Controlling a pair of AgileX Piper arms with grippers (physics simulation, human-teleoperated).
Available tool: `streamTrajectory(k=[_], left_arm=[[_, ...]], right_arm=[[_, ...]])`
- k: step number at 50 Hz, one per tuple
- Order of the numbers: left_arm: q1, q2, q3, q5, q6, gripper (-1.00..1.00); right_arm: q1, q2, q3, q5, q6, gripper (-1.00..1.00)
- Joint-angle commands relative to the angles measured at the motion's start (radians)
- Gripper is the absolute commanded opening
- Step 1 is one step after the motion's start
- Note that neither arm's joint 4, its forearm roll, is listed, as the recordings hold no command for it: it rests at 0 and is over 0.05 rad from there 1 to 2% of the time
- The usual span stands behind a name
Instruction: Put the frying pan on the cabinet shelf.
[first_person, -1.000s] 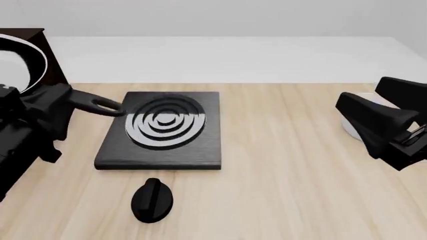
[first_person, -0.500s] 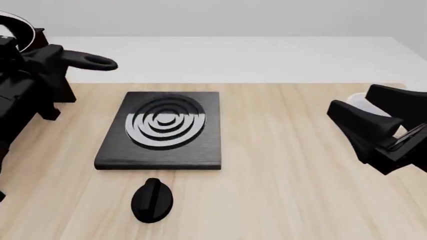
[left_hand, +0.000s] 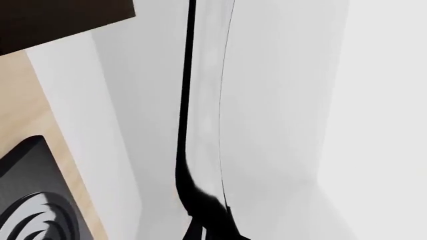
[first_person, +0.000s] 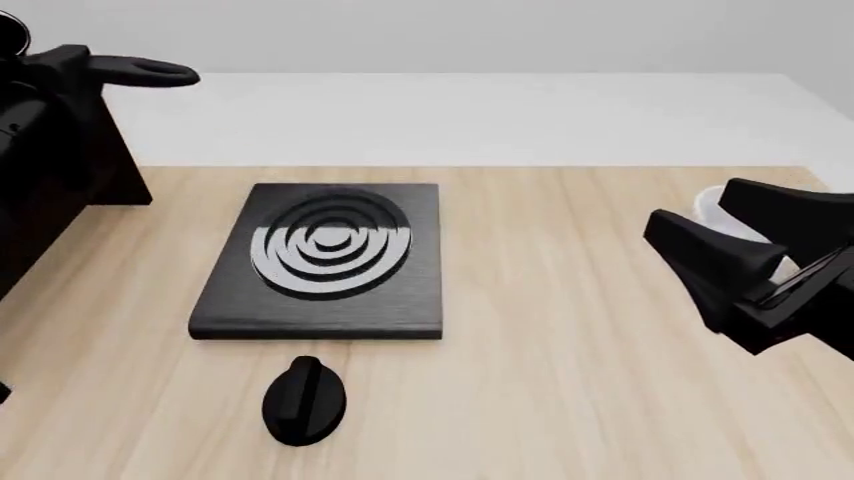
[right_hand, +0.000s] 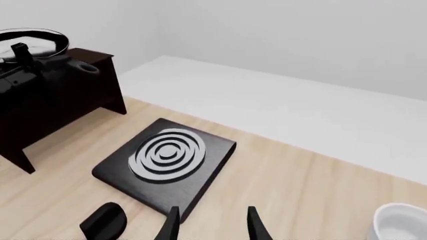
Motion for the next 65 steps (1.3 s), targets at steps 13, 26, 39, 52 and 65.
streamTrajectory(k=[13, 26, 39, 52, 65], left_arm=[[0.086, 0.045, -0.052, -0.025, -0.011, -1.00], [0.130, 0.091, -0.034, -0.070, -0.013, -1.00], [0.170, 0.187, -0.007, -0.163, -0.033, -1.00], [0.204, 0.223, 0.016, -0.210, -0.032, -1.00], [0.224, 0.245, 0.035, -0.239, -0.038, -1.00]], right_arm=[[0.002, 0.025, 0.028, -0.033, 0.002, 1.00], [0.000, 0.040, 0.045, -0.059, 0.002, 1.00], [0.005, 0.066, 0.054, -0.079, 0.006, 1.00], [-0.004, 0.076, 0.062, -0.085, 0.013, 1.00], [0.001, 0.081, 0.064, -0.087, 0.014, 1.00]])
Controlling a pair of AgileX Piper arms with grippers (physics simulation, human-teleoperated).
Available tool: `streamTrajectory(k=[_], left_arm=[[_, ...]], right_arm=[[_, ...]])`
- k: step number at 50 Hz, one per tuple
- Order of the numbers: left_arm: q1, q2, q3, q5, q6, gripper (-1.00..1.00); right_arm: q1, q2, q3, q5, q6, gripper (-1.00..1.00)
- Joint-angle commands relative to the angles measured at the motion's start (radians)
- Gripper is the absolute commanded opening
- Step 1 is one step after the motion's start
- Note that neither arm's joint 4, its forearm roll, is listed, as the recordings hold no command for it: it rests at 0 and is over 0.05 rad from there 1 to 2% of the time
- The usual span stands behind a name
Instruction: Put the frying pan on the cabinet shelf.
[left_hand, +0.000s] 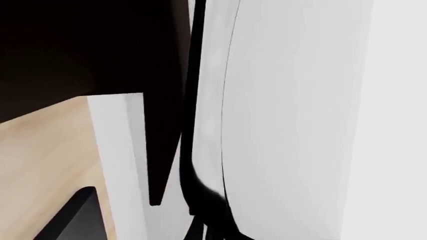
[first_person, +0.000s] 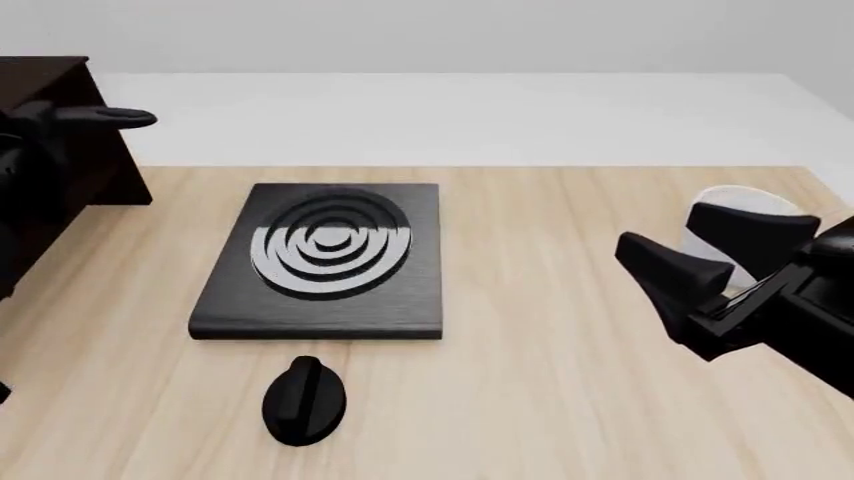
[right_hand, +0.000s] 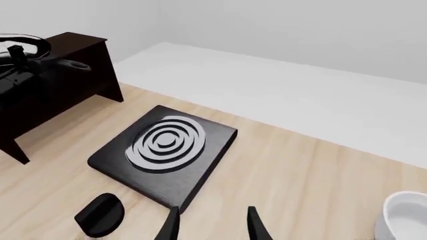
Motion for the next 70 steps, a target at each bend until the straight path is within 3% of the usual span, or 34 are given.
streamTrajectory(k=[1, 9, 10, 41, 50, 51, 53, 55, 69, 70], left_arm=[[0.030, 0.022, -0.002, -0.043, 0.008, -1.00], [0.037, 0.034, -0.003, -0.054, 0.018, -1.00], [0.034, 0.032, -0.001, -0.053, 0.019, 1.00], [0.032, -0.031, 0.036, -0.033, 0.049, 1.00], [-0.026, -0.142, 0.069, 0.035, 0.075, 1.00], [-0.034, -0.172, 0.053, 0.116, 0.121, 1.00], [-0.032, -0.209, 0.050, 0.121, 0.142, 1.00], [-0.038, -0.225, 0.078, 0.115, 0.112, 1.00], [-0.079, -0.406, 0.180, 0.183, 0.129, 1.00], [-0.092, -0.413, 0.212, 0.159, 0.095, 1.00]], right_arm=[[0.002, 0.005, 0.004, -0.002, 0.002, 1.00], [0.005, 0.010, 0.003, -0.002, 0.003, 1.00], [0.005, 0.011, 0.003, -0.001, 0.003, 1.00], [0.016, 0.047, 0.028, -0.048, 0.004, 1.00], [0.015, 0.039, 0.015, -0.025, 0.004, 1.00], [0.014, 0.042, 0.014, -0.024, 0.001, 1.00], [0.014, 0.040, 0.015, -0.024, 0.001, 1.00], [0.015, 0.044, 0.021, -0.033, 0.001, 1.00], [0.011, 0.039, 0.020, -0.028, 0.005, 1.00], [0.011, 0.037, 0.018, -0.025, 0.006, 1.00]])
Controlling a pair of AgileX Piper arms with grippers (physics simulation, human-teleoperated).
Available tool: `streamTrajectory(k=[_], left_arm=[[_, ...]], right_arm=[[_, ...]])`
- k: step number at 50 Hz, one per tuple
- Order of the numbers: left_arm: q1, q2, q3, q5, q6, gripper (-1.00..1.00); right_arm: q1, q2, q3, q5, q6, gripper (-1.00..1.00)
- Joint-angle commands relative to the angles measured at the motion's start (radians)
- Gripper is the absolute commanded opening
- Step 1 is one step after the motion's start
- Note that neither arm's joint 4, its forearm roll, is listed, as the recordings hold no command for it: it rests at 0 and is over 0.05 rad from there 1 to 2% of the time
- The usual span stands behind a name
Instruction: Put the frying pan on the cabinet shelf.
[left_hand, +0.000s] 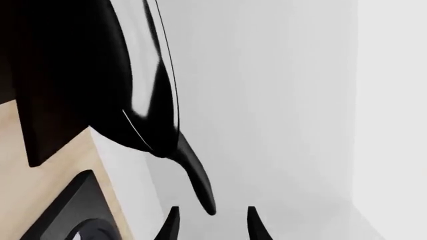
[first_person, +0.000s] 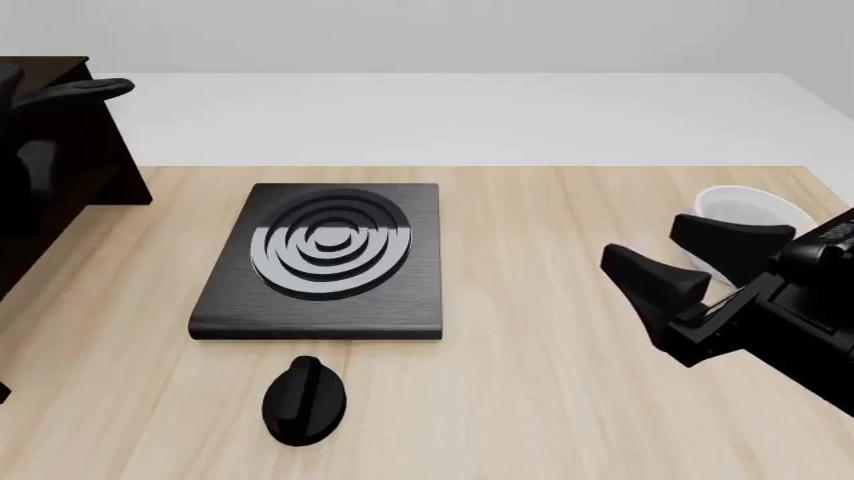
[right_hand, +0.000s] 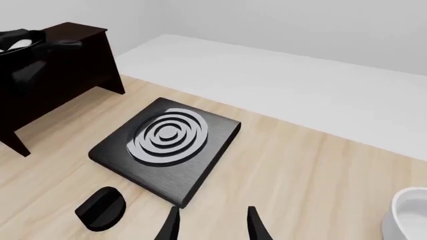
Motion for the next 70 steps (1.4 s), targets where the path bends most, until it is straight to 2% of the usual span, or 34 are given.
streamTrajectory(k=[1, 2, 9, 13, 17, 20, 22, 25, 30, 31, 33, 36, 38, 41, 42, 43, 46, 48, 55, 58, 61, 64, 66, 70], left_arm=[[-0.064, -0.157, 0.098, 0.052, -0.009, 1.00], [-0.066, -0.186, 0.096, 0.085, 0.012, 1.00], [-0.090, -0.272, 0.137, 0.138, 0.032, 1.00], [-0.112, -0.356, 0.115, 0.256, 0.115, 1.00], [-0.148, -0.432, 0.120, 0.335, 0.140, 1.00], [-0.184, -0.518, 0.061, 0.489, 0.263, 1.00], [-0.204, -0.555, 0.059, 0.530, 0.277, 1.00], [-0.232, -0.604, 0.087, 0.547, 0.247, 1.00], [-0.237, -0.639, 0.065, 0.634, 0.322, 1.00], [-0.238, -0.643, 0.049, 0.660, 0.355, 1.00], [-0.220, -0.637, -0.020, 0.724, 0.491, 1.00], [-0.258, -0.660, 0.008, 0.734, 0.478, 1.00], [-0.254, -0.650, -0.035, 0.780, 0.581, 1.00], [-0.268, -0.662, -0.057, 0.811, 0.655, 1.00], [-0.264, -0.662, -0.076, 0.823, 0.703, 1.00], [-0.263, -0.653, -0.099, 0.845, 0.782, 1.00], [-0.280, -0.661, -0.079, 0.857, 0.838, 1.00], [-0.282, -0.657, -0.068, 0.861, 0.886, 1.00], [-0.316, -0.694, -0.054, 0.899, 0.998, 1.00], [-0.327, -0.713, -0.067, 0.929, 1.086, 1.00], [-0.342, -0.725, -0.071, 0.952, 1.144, 1.00], [-0.341, -0.736, -0.065, 0.958, 1.179, 1.00], [-0.330, -0.747, -0.058, 0.960, 1.252, 1.00], [-0.331, -0.774, -0.025, 0.960, 1.252, 1.00]], right_arm=[[-0.003, -0.008, -0.006, 0.013, 0.002, 1.00], [-0.003, -0.010, -0.007, 0.015, 0.001, 1.00], [-0.010, -0.028, -0.017, 0.035, 0.003, 1.00], [-0.017, -0.042, -0.019, 0.046, 0.006, 1.00], [-0.022, -0.052, -0.020, 0.054, 0.006, 1.00], [-0.024, -0.057, -0.018, 0.055, 0.007, 1.00], [-0.024, -0.059, -0.017, 0.056, 0.009, 1.00], [-0.027, -0.061, -0.015, 0.059, 0.005, 1.00], [-0.034, -0.076, -0.016, 0.072, 0.003, 1.00], [-0.035, -0.078, -0.016, 0.073, 0.004, 1.00], [-0.034, -0.079, -0.015, 0.072, 0.003, 1.00], [-0.031, -0.076, -0.012, 0.068, -0.001, 1.00], [-0.033, -0.074, -0.010, 0.066, -0.008, 1.00], [-0.036, -0.078, -0.011, 0.070, -0.011, 1.00], [-0.038, -0.079, -0.011, 0.073, -0.017, 1.00], [-0.038, -0.081, -0.011, 0.074, -0.017, 1.00], [-0.056, -0.093, -0.018, 0.093, -0.056, 1.00], [-0.057, -0.111, -0.025, 0.110, -0.032, 1.00], [-0.069, -0.127, -0.024, 0.120, -0.031, 1.00], [-0.071, -0.133, -0.029, 0.128, -0.027, 1.00], [-0.068, -0.138, -0.035, 0.135, -0.028, 1.00], [-0.072, -0.139, -0.035, 0.137, -0.030, 1.00], [-0.073, -0.142, -0.034, 0.137, -0.025, 1.00], [-0.075, -0.144, -0.038, 0.143, -0.023, 1.00]])
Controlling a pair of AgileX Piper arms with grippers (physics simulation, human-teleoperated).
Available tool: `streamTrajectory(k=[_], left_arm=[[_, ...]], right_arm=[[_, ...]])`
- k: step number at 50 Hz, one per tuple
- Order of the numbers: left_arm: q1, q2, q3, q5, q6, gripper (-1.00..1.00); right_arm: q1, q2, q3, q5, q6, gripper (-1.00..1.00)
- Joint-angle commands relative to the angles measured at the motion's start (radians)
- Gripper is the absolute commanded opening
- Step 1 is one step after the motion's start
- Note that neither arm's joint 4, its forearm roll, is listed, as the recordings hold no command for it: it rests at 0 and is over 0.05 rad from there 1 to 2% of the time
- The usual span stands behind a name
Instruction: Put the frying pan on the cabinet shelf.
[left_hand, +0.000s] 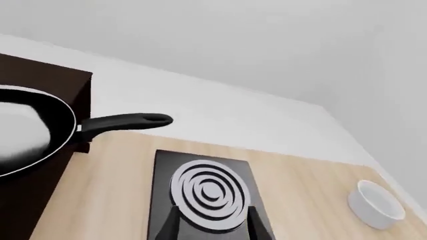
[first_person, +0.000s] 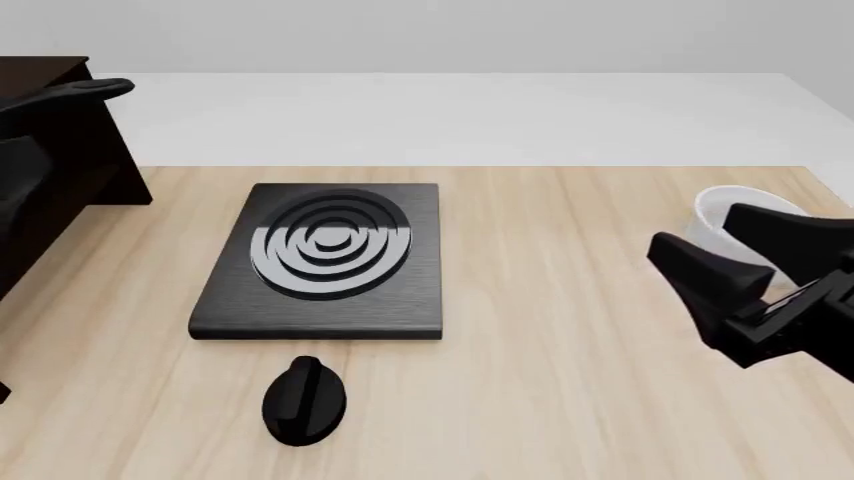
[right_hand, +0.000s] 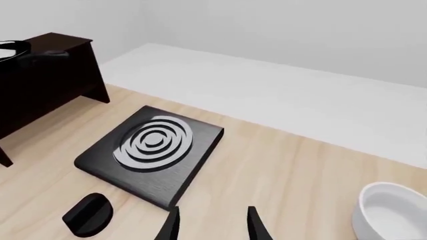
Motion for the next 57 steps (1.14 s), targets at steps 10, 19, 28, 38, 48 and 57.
streamTrajectory(k=[10, 19, 28, 38, 48, 57], left_arm=[[-0.017, -0.155, 0.105, 0.062, 0.294, 1.00], [-0.018, -0.246, 0.168, 0.087, 0.338, 1.00], [-0.011, -0.333, 0.199, 0.152, 0.319, 1.00], [-0.008, -0.405, 0.199, 0.220, 0.321, 1.00], [0.017, -0.423, 0.203, 0.241, 0.319, 1.00], [0.027, -0.423, 0.245, 0.211, 0.332, 1.00]], right_arm=[[-0.005, -0.017, -0.009, 0.017, 0.006, 1.00], [-0.005, -0.005, 0.005, -0.003, 0.009, 1.00], [-0.009, -0.003, 0.013, -0.012, 0.013, 1.00], [-0.016, -0.010, 0.016, -0.008, 0.007, 1.00], [-0.016, -0.018, 0.023, -0.007, 0.006, 1.00], [-0.056, -0.101, 0.027, 0.068, -0.003, 1.00]])
